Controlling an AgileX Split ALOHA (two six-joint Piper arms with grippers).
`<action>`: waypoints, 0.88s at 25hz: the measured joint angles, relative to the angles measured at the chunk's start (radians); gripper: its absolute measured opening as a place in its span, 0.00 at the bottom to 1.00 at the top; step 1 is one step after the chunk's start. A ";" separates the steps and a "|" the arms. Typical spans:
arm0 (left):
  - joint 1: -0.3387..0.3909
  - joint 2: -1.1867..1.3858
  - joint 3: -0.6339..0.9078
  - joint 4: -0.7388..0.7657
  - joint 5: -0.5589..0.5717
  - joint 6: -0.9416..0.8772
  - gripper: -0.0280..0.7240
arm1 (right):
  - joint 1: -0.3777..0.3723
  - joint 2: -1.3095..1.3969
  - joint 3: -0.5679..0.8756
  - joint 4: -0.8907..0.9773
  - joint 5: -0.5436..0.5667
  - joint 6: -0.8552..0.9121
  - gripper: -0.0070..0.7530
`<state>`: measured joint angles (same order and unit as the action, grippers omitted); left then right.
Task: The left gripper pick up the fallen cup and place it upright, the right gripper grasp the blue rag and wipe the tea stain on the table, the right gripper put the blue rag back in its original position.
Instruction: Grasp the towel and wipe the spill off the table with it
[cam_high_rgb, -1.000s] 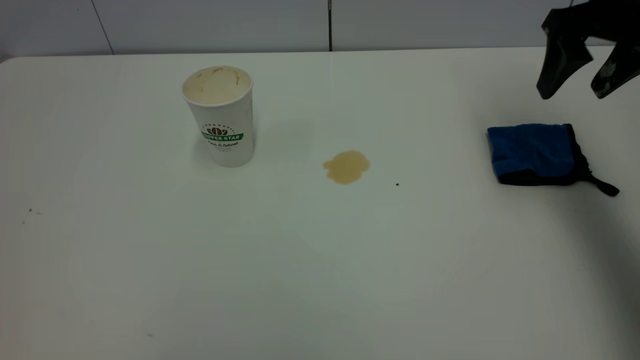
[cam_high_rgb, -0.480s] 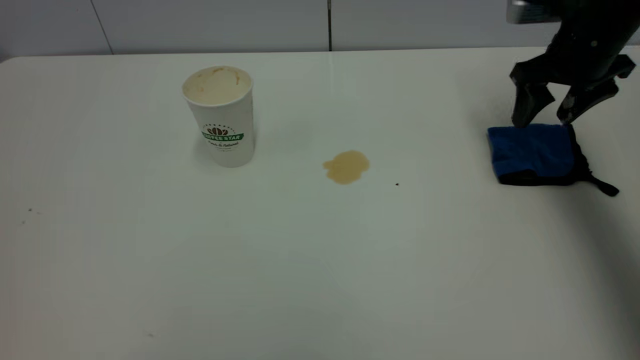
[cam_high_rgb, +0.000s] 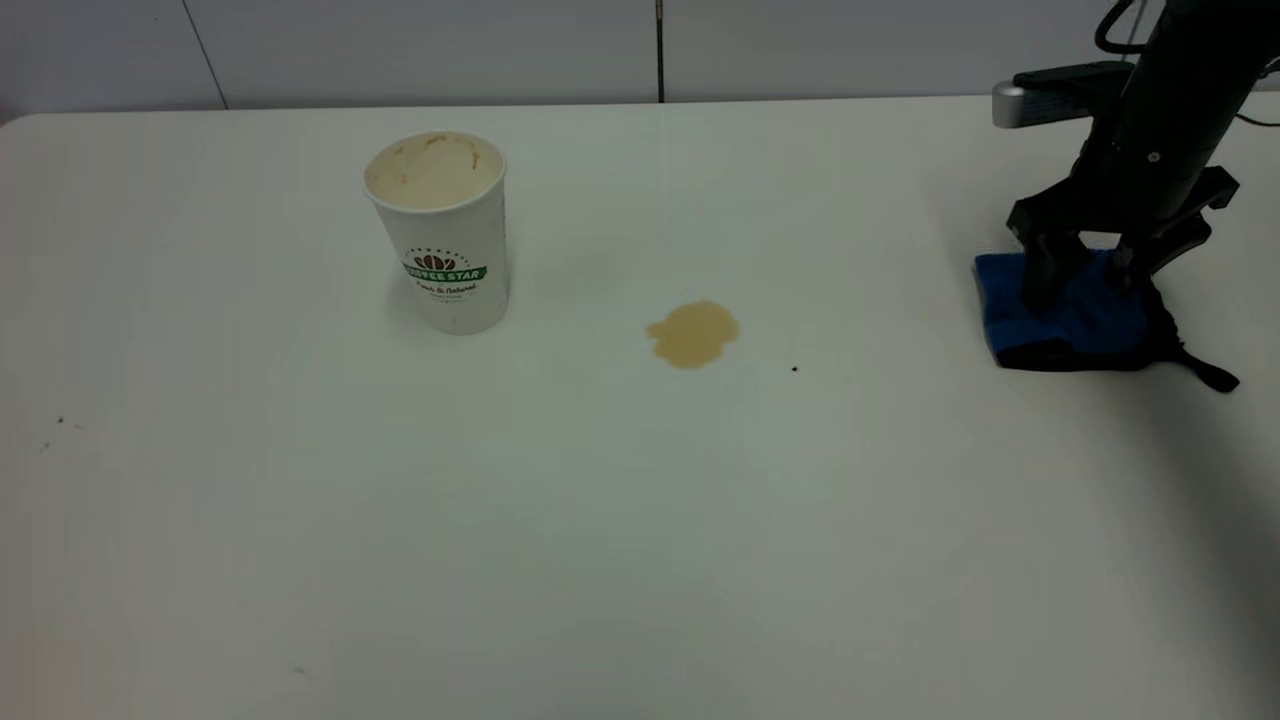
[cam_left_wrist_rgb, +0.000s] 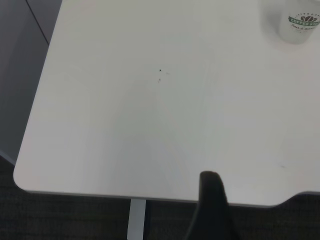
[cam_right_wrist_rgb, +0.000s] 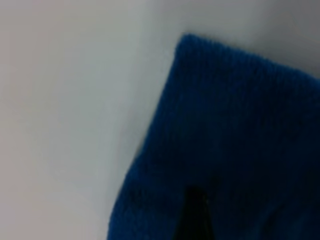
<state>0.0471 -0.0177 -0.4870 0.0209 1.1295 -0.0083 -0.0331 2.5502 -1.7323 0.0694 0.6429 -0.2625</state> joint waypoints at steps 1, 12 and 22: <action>0.000 0.000 0.000 0.000 0.000 0.000 0.81 | 0.000 0.007 -0.003 -0.012 0.000 0.002 0.92; 0.000 0.000 0.000 0.000 0.000 0.000 0.81 | -0.001 0.019 -0.005 0.017 0.000 0.009 0.48; 0.000 0.000 0.000 0.000 0.000 0.000 0.81 | 0.049 0.020 -0.005 0.079 0.036 0.009 0.09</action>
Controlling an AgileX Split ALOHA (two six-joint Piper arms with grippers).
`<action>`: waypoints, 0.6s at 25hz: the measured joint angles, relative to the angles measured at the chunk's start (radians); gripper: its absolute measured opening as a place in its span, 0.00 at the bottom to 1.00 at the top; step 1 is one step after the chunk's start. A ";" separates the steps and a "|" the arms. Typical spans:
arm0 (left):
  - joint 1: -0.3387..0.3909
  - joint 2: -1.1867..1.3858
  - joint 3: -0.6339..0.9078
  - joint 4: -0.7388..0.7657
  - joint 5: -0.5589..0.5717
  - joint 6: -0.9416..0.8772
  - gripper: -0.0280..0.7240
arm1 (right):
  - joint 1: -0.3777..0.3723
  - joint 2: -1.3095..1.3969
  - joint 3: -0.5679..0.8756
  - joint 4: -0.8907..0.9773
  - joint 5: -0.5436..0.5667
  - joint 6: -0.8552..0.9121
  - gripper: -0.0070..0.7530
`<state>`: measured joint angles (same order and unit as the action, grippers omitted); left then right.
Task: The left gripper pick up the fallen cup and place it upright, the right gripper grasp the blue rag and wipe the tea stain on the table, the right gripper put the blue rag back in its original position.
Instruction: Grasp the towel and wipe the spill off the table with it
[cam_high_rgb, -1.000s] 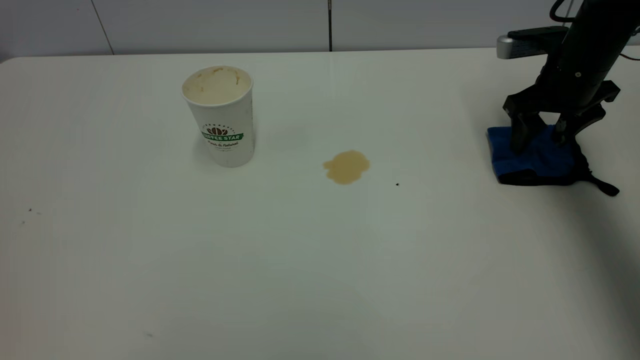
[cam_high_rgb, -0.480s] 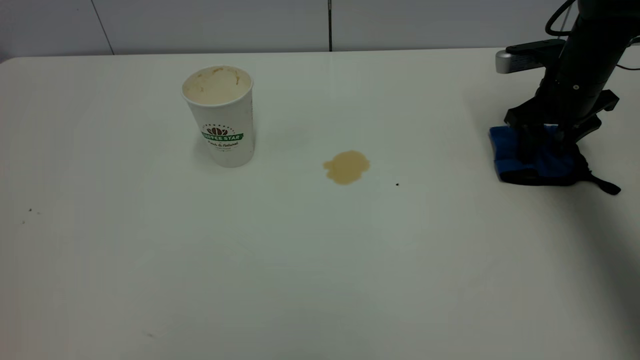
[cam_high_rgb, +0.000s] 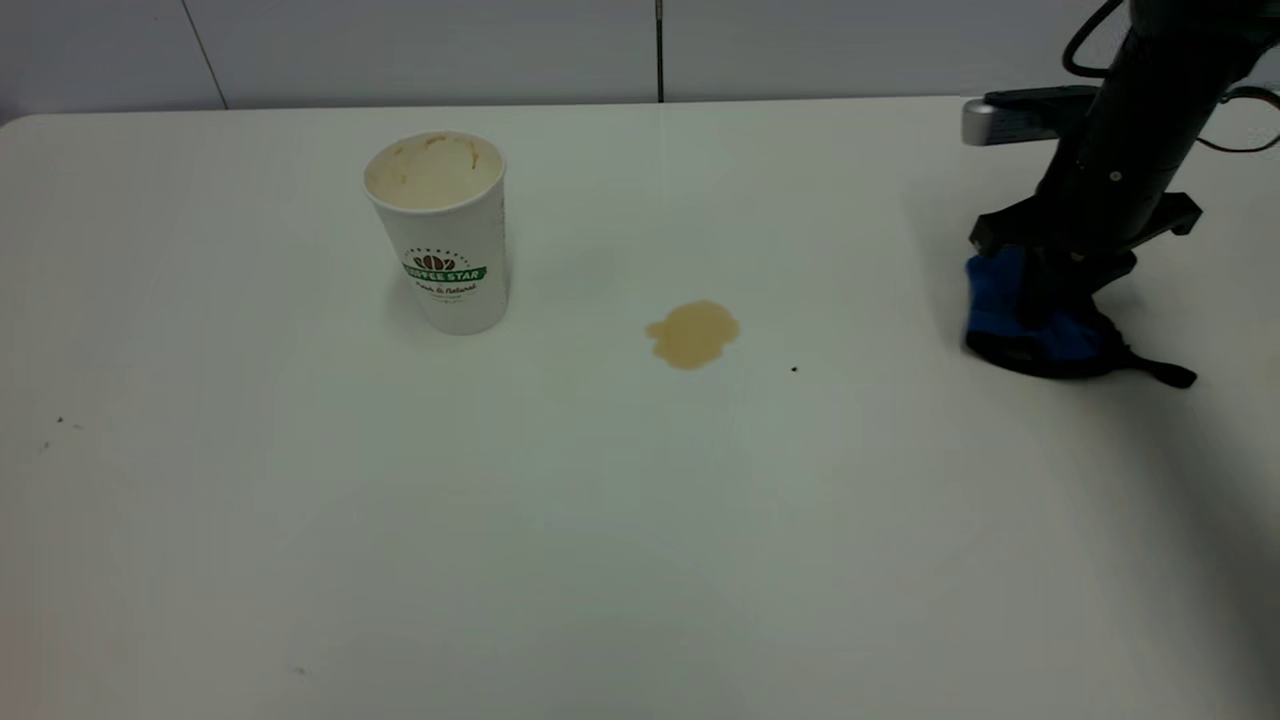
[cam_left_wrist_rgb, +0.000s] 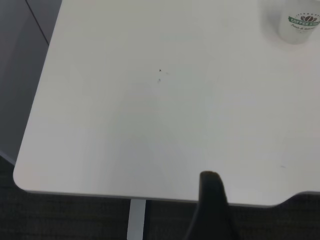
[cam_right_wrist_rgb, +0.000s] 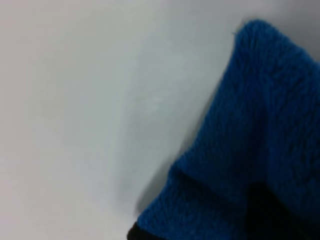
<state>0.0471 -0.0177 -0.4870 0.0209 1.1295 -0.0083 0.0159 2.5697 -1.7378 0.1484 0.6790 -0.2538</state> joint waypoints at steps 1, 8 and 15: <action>0.000 0.000 0.000 0.000 0.000 0.000 0.81 | 0.021 0.000 -0.001 0.001 0.008 0.000 0.09; 0.000 0.000 0.000 0.000 0.000 0.000 0.81 | 0.203 0.002 -0.008 0.009 0.046 0.016 0.09; 0.000 0.000 0.000 0.000 0.000 0.000 0.81 | 0.369 0.020 -0.098 0.015 0.048 0.038 0.09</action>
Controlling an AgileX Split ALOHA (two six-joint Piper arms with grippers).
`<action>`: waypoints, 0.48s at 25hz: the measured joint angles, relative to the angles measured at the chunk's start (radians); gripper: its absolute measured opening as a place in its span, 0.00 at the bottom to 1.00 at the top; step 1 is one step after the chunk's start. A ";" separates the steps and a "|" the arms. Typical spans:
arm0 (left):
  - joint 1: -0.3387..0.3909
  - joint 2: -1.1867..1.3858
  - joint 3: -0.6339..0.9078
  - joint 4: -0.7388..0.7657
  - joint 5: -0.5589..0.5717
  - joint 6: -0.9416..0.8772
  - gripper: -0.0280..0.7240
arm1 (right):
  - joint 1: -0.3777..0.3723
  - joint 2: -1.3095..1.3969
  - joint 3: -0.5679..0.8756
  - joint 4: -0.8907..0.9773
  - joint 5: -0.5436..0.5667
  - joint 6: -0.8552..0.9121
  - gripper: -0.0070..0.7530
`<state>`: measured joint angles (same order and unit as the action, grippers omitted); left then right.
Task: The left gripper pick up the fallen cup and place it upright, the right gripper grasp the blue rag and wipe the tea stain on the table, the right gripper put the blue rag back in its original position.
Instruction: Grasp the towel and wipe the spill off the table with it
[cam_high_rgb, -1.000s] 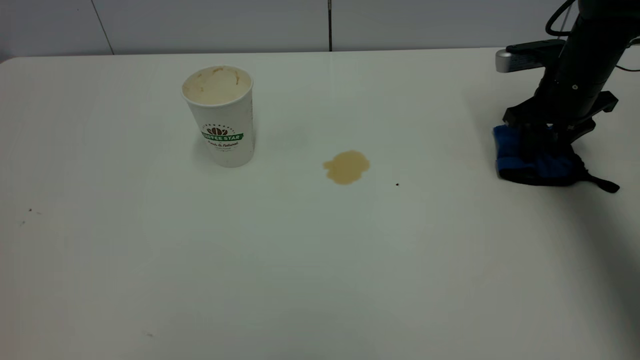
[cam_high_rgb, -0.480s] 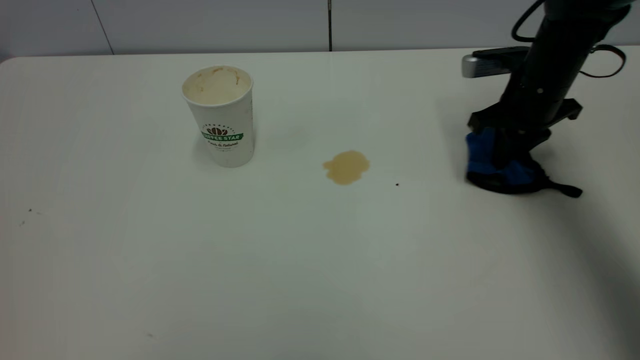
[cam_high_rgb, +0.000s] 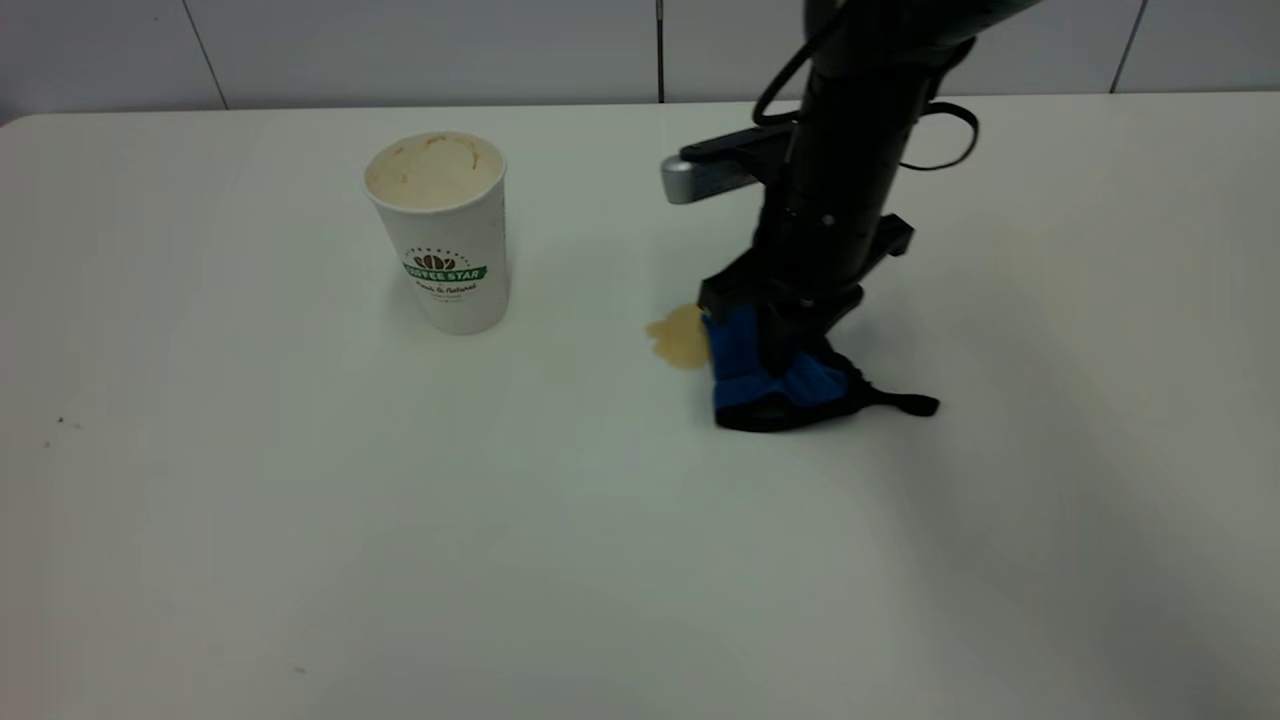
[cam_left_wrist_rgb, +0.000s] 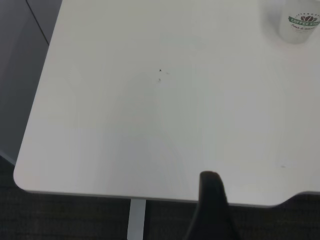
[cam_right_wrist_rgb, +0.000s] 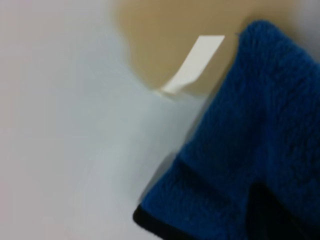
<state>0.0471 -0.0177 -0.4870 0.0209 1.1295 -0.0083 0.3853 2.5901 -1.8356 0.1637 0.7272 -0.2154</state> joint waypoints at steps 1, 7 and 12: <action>0.000 0.000 0.000 0.000 0.000 0.000 0.81 | 0.017 0.007 -0.024 0.000 -0.001 0.008 0.09; 0.000 0.000 0.000 0.000 0.000 0.000 0.81 | 0.056 0.111 -0.211 -0.010 0.059 0.065 0.09; 0.000 0.000 0.000 0.000 0.001 0.000 0.81 | 0.056 0.183 -0.359 -0.036 0.110 0.098 0.10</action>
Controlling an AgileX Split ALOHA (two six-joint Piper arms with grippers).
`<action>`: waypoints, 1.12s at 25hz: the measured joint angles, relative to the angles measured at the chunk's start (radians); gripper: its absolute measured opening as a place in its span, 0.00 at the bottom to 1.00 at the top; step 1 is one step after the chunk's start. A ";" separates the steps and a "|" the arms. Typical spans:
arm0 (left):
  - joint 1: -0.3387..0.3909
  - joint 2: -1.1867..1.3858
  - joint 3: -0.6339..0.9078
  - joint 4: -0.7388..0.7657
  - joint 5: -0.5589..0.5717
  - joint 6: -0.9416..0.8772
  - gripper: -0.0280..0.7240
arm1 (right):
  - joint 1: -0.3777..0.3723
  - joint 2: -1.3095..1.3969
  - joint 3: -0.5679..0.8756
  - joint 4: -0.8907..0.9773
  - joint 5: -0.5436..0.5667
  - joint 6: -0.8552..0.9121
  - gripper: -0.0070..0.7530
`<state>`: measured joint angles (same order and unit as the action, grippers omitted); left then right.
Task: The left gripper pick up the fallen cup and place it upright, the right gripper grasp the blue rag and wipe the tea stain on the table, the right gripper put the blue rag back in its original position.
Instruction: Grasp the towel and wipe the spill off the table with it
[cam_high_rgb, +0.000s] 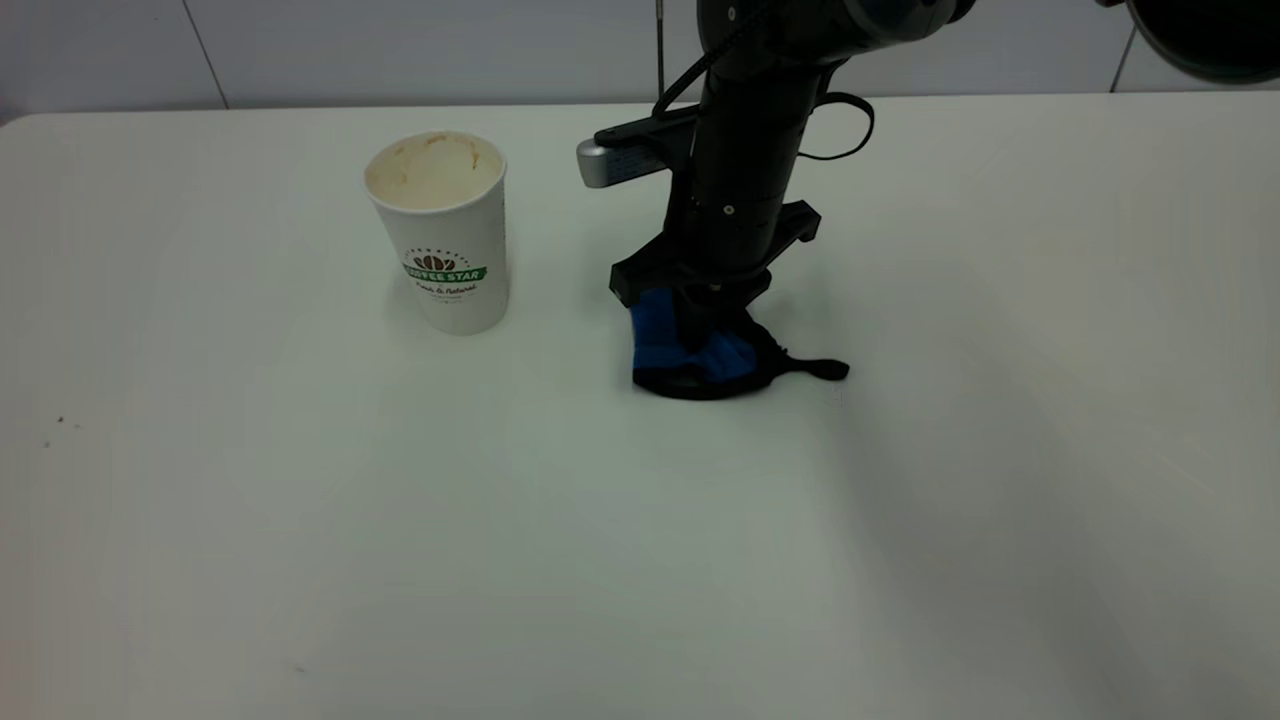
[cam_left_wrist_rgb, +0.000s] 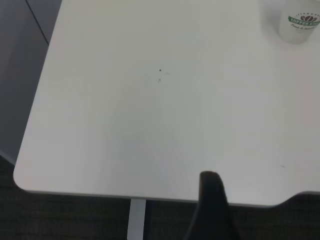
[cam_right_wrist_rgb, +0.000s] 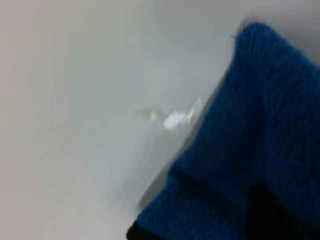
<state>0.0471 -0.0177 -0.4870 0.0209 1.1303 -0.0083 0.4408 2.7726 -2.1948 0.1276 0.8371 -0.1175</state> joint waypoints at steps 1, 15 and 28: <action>0.000 0.000 0.000 0.000 0.000 0.000 0.81 | 0.000 0.012 -0.028 -0.021 0.002 0.020 0.10; 0.000 0.000 0.000 0.000 0.000 0.000 0.81 | -0.048 0.054 -0.136 -0.165 0.207 0.199 0.10; 0.000 0.000 0.000 0.000 0.000 0.000 0.81 | 0.026 0.056 -0.136 0.052 -0.030 0.098 0.10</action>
<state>0.0471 -0.0177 -0.4870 0.0209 1.1303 -0.0083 0.4664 2.8283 -2.3312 0.1794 0.8068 -0.0195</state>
